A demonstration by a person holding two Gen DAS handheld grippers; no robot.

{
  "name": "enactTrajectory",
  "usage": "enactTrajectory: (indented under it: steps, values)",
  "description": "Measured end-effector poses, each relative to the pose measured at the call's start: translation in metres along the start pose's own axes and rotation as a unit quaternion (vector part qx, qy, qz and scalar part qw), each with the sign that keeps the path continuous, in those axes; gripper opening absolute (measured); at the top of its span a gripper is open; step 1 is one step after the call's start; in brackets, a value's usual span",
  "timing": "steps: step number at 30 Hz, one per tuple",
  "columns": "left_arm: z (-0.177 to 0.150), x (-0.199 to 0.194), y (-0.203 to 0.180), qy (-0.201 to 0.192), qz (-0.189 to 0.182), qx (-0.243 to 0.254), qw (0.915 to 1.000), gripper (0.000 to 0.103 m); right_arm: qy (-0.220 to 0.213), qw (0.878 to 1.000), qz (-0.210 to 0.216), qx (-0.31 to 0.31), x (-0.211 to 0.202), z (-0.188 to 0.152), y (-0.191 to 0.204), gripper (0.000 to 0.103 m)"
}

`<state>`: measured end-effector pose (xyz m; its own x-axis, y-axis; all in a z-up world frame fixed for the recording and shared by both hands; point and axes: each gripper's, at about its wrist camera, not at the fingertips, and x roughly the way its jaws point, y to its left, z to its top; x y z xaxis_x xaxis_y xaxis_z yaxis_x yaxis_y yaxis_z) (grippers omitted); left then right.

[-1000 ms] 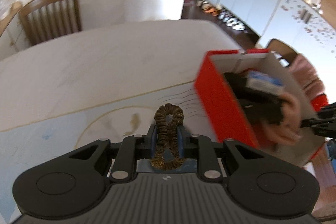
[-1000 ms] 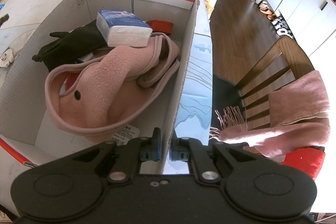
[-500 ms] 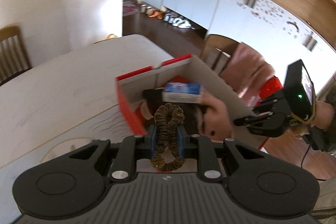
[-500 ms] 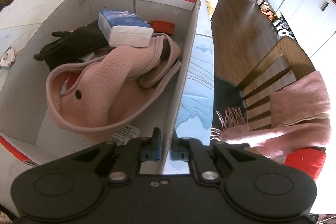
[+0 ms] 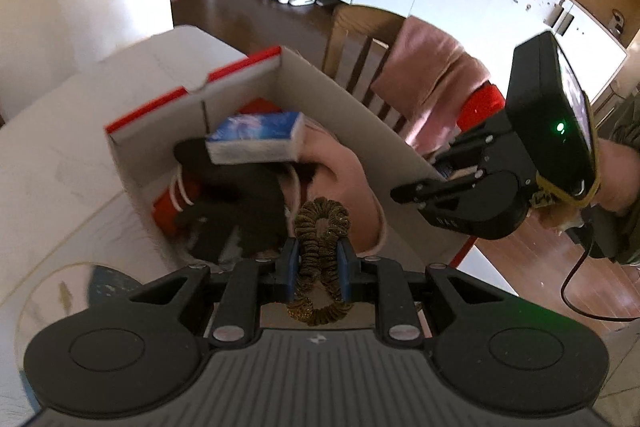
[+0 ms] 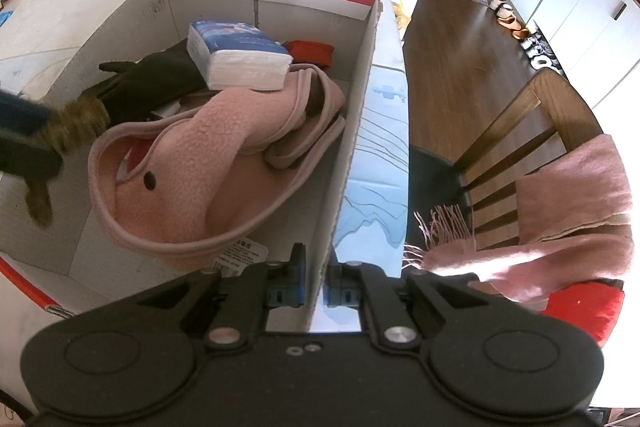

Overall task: Organize objects
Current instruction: 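Lower the bracelet into the box and open the left gripper, then move the open left gripper back over the white plush tooth toy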

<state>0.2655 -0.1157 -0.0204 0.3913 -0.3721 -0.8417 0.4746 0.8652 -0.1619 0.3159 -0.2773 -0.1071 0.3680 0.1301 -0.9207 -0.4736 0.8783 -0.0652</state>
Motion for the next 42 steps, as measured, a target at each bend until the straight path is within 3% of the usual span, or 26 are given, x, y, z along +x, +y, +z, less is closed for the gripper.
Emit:
enactTrajectory:
  steps: [17,20,22,24,25,42]
  values:
    - [-0.023,0.043,0.005,0.069,0.000,-0.017,0.9975,0.019,-0.001,1.000,0.001,0.000,0.000,0.000,0.002,0.008]
    - [-0.026,0.043,0.007,0.070,0.000,-0.027,0.9972,0.026,-0.001,1.000,0.001,0.000,0.000,-0.001,0.001,0.008]
    - [-0.029,0.041,0.008,0.070,-0.002,-0.029,0.9971,0.042,-0.001,1.000,0.002,0.000,0.000,-0.001,0.001,0.008]
    - [-0.031,0.038,0.008,0.064,-0.006,-0.030,0.9975,0.060,-0.001,1.000,0.002,0.000,0.000,0.000,0.002,0.008]
    - [-0.032,0.035,0.008,0.060,-0.009,-0.032,0.9977,0.062,-0.001,1.000,0.002,0.001,0.000,-0.001,0.001,0.008]
    - [-0.045,-0.022,0.023,-0.009,-0.007,-0.080,0.9967,0.064,-0.001,1.000,0.002,0.000,0.002,-0.002,-0.001,0.008]
